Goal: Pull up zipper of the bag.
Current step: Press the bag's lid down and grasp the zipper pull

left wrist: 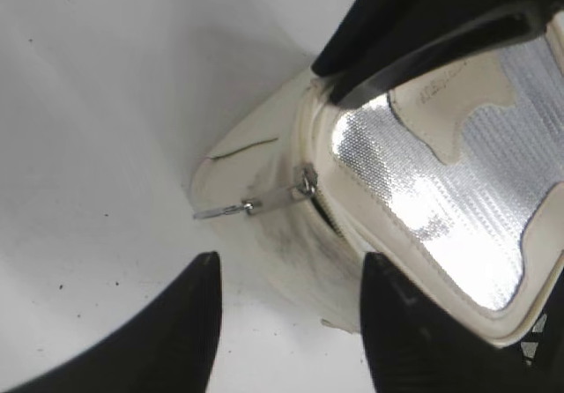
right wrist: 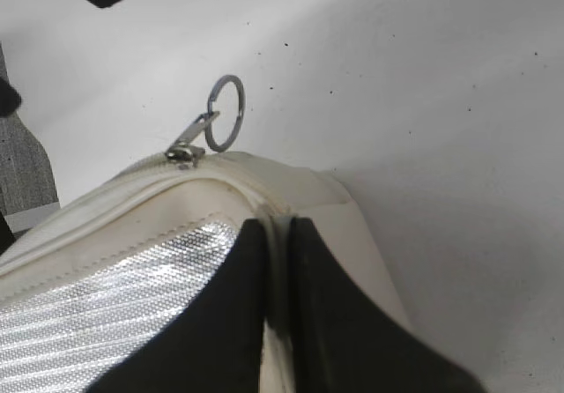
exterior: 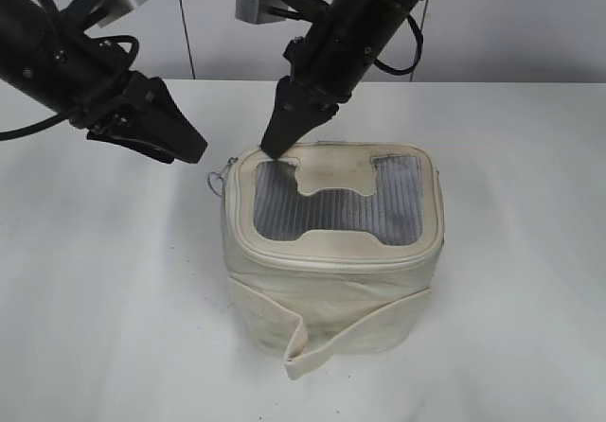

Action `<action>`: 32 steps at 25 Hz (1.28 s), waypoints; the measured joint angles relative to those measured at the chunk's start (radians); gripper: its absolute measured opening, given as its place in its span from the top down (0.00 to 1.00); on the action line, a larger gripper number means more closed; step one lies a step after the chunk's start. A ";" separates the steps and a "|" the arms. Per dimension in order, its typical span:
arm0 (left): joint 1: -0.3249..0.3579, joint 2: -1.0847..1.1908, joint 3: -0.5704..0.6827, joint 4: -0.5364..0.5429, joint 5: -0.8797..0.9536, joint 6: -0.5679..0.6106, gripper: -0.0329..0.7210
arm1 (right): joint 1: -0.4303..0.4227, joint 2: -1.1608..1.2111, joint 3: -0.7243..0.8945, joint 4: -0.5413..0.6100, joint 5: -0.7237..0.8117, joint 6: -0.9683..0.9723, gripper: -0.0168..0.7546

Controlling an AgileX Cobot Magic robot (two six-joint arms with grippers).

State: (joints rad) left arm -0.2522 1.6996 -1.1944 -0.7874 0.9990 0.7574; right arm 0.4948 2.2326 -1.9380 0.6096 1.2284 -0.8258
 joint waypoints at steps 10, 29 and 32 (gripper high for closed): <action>-0.031 0.000 0.000 0.017 -0.051 0.133 0.33 | 0.003 -0.023 0.003 -0.027 0.002 0.028 0.91; -0.063 0.101 -0.001 -0.037 -0.123 0.150 0.39 | 0.003 -0.025 0.004 -0.037 0.002 0.037 0.92; -0.063 0.101 -0.001 -0.040 -0.127 0.151 0.54 | 0.003 -0.025 0.004 -0.037 0.002 0.039 0.92</action>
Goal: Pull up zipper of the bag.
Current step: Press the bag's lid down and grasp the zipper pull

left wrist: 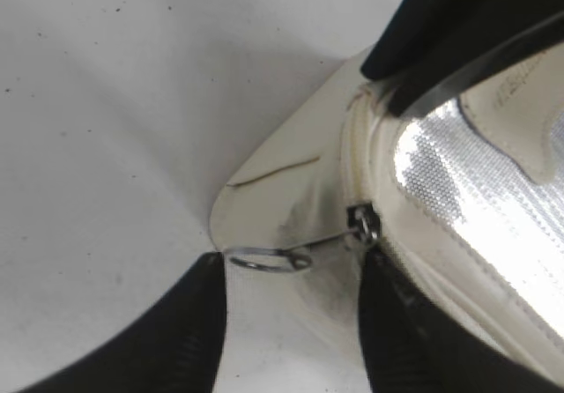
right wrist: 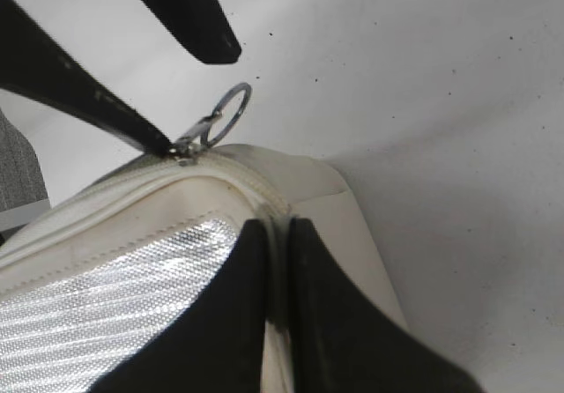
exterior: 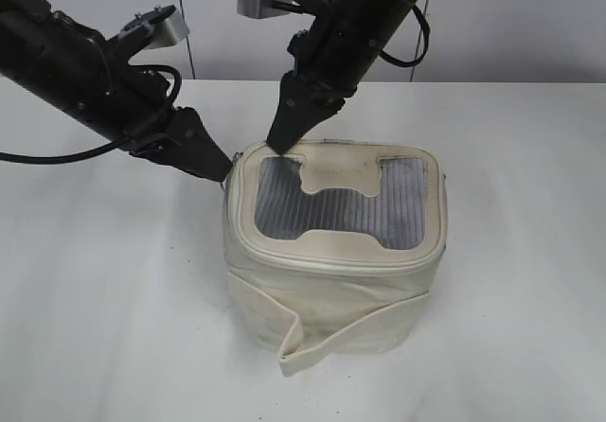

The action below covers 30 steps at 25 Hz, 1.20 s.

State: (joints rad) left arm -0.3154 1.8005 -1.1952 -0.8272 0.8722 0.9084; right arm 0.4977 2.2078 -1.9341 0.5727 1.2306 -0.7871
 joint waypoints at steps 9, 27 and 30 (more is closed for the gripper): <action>0.000 0.009 0.000 0.005 -0.008 0.002 0.96 | 0.000 0.000 0.000 0.000 0.000 0.004 0.92; 0.000 0.009 0.000 0.178 0.074 0.004 0.95 | 0.000 0.000 0.000 0.000 0.000 0.006 0.92; 0.000 0.009 0.000 0.191 0.073 0.004 0.77 | 0.000 0.000 0.000 0.000 0.000 0.006 0.92</action>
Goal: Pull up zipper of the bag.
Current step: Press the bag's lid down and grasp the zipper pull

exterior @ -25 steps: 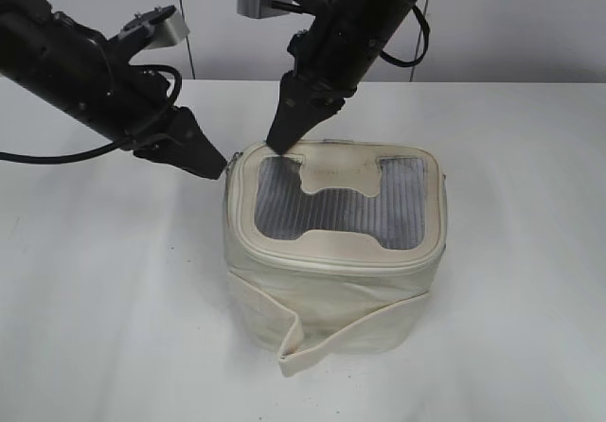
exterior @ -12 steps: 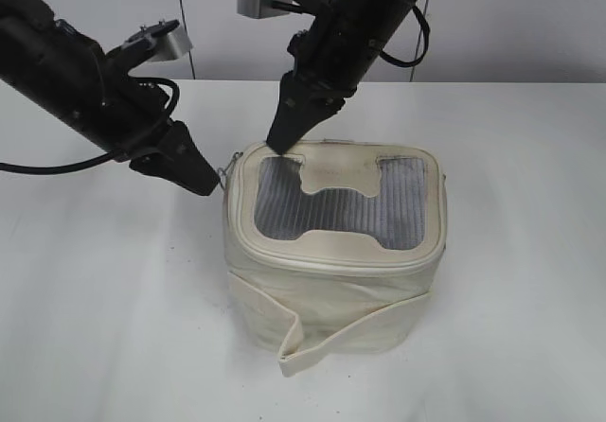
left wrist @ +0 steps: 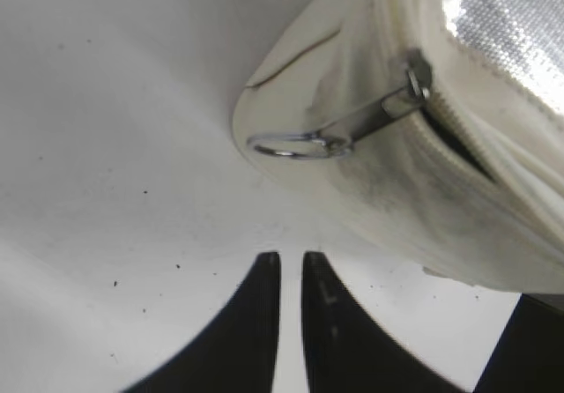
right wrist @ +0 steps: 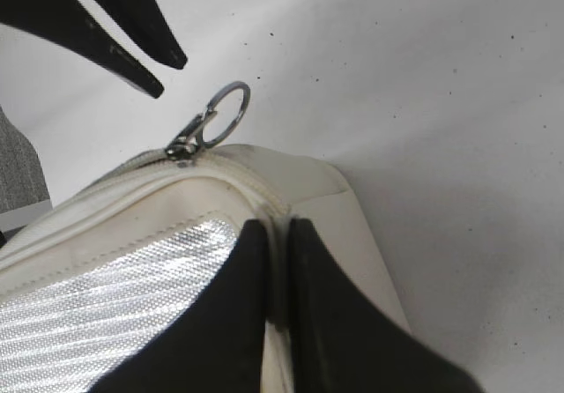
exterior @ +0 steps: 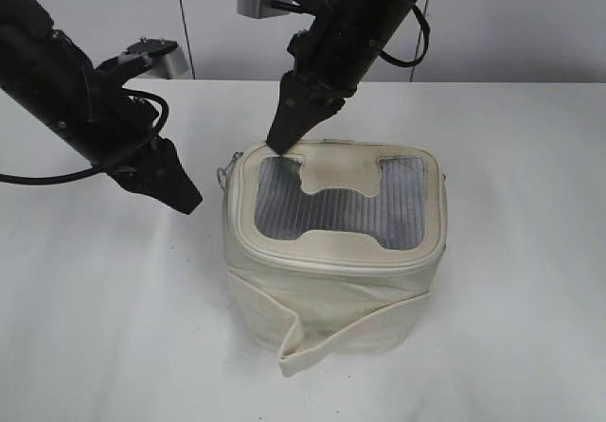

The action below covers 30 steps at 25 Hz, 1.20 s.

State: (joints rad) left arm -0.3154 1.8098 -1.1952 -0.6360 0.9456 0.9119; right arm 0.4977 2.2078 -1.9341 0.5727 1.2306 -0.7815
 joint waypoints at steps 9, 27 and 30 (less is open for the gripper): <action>0.000 0.000 0.000 0.005 -0.140 0.166 0.26 | 0.000 0.000 0.000 0.000 0.000 0.001 0.92; -0.082 0.000 0.000 -0.118 -0.169 0.624 0.36 | 0.000 -0.002 0.000 -0.014 0.000 0.002 0.93; -0.098 0.000 0.000 -0.103 -0.192 0.627 0.42 | 0.000 -0.002 0.000 -0.015 0.000 0.003 0.93</action>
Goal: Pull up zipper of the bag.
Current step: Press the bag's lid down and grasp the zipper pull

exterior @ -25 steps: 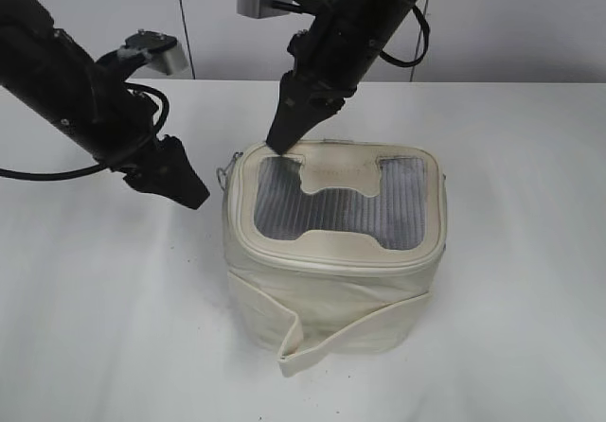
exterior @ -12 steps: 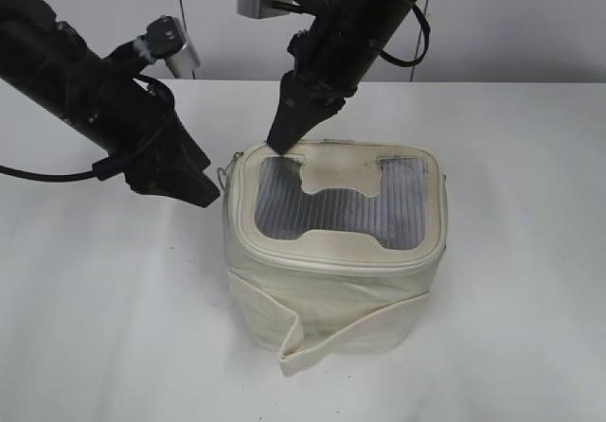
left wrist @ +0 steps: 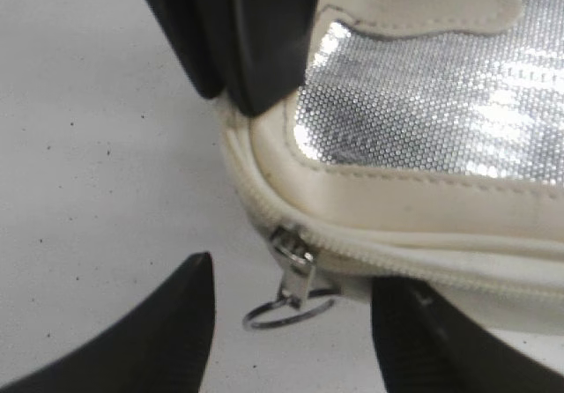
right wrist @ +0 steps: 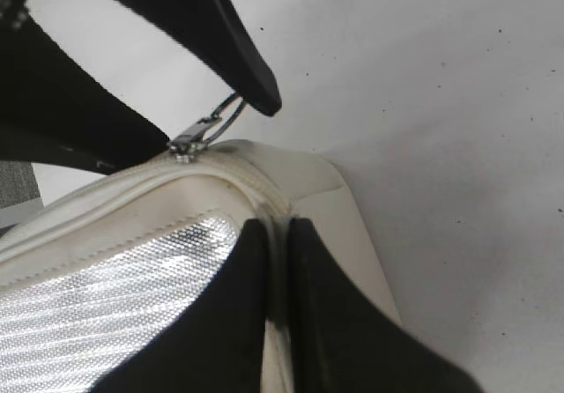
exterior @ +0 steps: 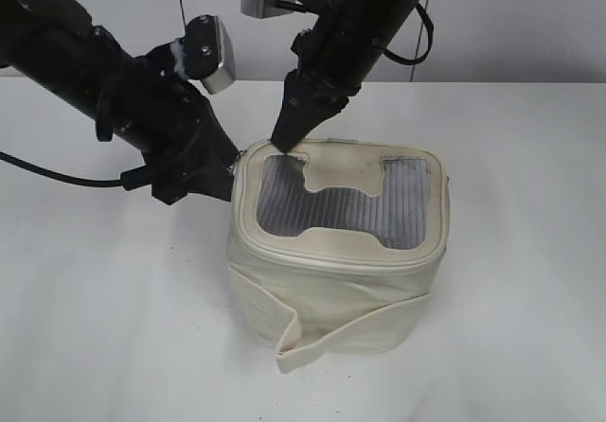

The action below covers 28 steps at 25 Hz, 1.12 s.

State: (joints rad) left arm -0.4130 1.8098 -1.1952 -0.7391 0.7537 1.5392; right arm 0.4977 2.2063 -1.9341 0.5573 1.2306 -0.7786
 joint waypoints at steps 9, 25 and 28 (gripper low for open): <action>-0.002 0.000 -0.003 0.036 0.024 -0.006 0.92 | 0.000 0.000 0.000 -0.004 -0.002 0.000 0.93; -0.007 -0.057 -0.008 0.196 0.143 -0.327 0.95 | 0.002 0.000 0.000 -0.001 -0.002 0.011 0.93; -0.007 -0.058 -0.008 0.199 0.182 -0.361 0.95 | 0.002 0.000 0.000 0.000 -0.001 0.022 0.93</action>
State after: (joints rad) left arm -0.4201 1.7515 -1.2037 -0.5398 0.9360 1.1786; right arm 0.4997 2.2063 -1.9341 0.5576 1.2295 -0.7565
